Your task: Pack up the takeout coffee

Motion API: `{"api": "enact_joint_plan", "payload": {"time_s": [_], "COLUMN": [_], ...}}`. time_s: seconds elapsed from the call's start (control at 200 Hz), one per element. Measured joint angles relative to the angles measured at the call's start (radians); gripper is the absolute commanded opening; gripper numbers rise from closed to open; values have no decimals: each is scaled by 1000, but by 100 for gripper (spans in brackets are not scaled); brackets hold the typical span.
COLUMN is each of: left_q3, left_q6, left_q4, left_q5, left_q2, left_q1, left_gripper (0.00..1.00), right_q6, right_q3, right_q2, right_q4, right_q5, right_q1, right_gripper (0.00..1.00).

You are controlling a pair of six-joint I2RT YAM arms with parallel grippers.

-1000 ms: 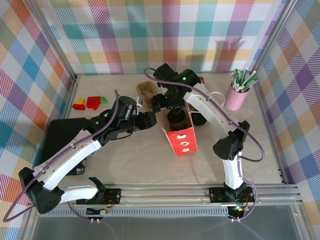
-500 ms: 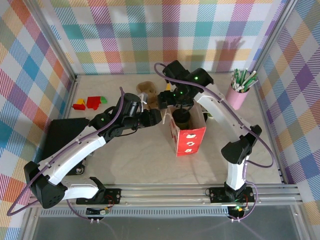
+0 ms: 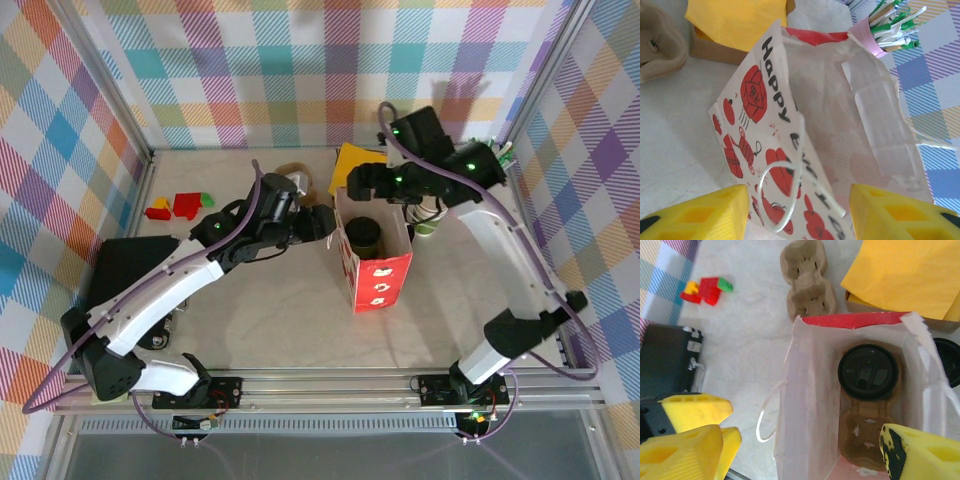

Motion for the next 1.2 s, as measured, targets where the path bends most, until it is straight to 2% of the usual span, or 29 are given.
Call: {"api": "enact_joint_plan", "payload": {"time_s": [0.225, 0.395, 0.45, 0.615, 0.7, 0.935, 1.2], "left_q3": [153, 231, 251, 281, 285, 375, 476], "left_q6": [1, 4, 11, 84, 140, 285, 340], "left_q4": [-55, -112, -126, -146, -150, -226, -373], "left_q5": [-70, -113, -124, -149, -150, -129, -60], "left_q2": [156, 283, 320, 383, 385, 385, 381], "left_q1": [-26, -29, -29, -29, -29, -29, -29], "left_gripper": [58, 55, 49, 12, 3, 2, 0], "right_q6": [-8, -34, -42, -69, -85, -107, -109], "right_q3": [-224, -315, -350, -479, -529, -590, -612], "right_q2": [-220, -296, -309, -339, -351, -393, -428], "right_q4": [99, 150, 171, 245, 278, 375, 416], "right_q5": [-33, -48, -48, -43, -39, -29, -52], "right_q1": [-148, -235, -250, -272, -276, -278, -278], "right_gripper": [83, 83, 83, 82, 80, 79, 77]}}
